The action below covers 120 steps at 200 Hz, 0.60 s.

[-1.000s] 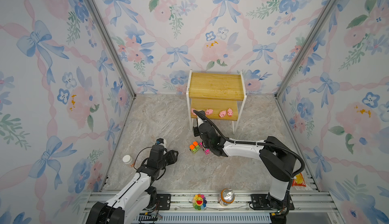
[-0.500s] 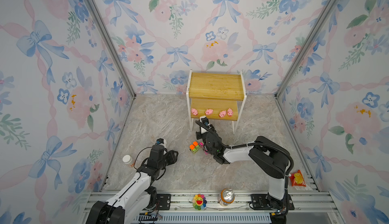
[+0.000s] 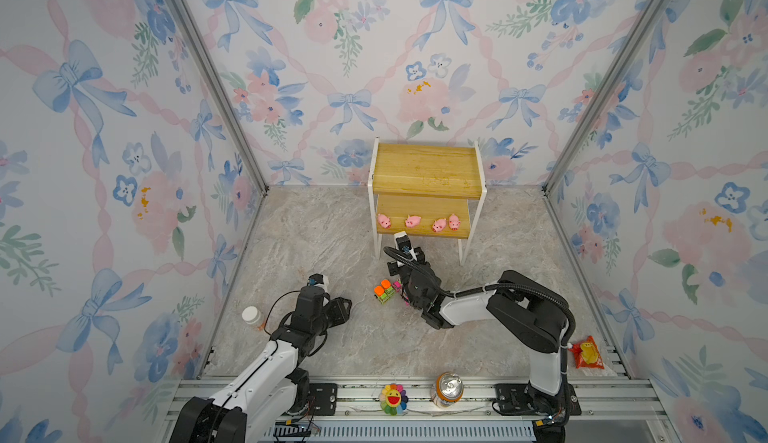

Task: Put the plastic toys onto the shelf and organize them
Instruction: 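Withdraw the right gripper from the shelf toward the toy trucks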

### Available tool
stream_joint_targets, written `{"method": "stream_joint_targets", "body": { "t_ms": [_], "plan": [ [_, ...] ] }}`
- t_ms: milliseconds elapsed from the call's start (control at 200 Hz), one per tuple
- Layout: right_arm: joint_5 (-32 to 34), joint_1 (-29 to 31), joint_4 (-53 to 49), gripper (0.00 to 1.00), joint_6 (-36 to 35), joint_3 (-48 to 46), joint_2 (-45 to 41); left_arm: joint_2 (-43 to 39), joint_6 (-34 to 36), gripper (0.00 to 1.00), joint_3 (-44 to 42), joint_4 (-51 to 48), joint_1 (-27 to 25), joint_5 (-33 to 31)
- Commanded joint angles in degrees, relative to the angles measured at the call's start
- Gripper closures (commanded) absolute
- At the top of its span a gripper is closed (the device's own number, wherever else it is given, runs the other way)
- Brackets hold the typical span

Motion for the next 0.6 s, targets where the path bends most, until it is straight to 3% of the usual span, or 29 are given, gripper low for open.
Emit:
{"method": "stream_joint_targets", "body": {
  "t_ms": [0, 595],
  "plan": [
    [2.2, 0.5, 5.9, 1.00, -3.0, 1.0, 0.3, -1.0, 1.0, 0.54, -0.2, -0.3, -0.4, -1.1],
    [5.9, -1.2, 9.5, 1.00, -6.2, 3.2, 3.4, 1.2, 0.3, 0.54, 1.4, -0.4, -1.8, -3.9]
  ]
}}
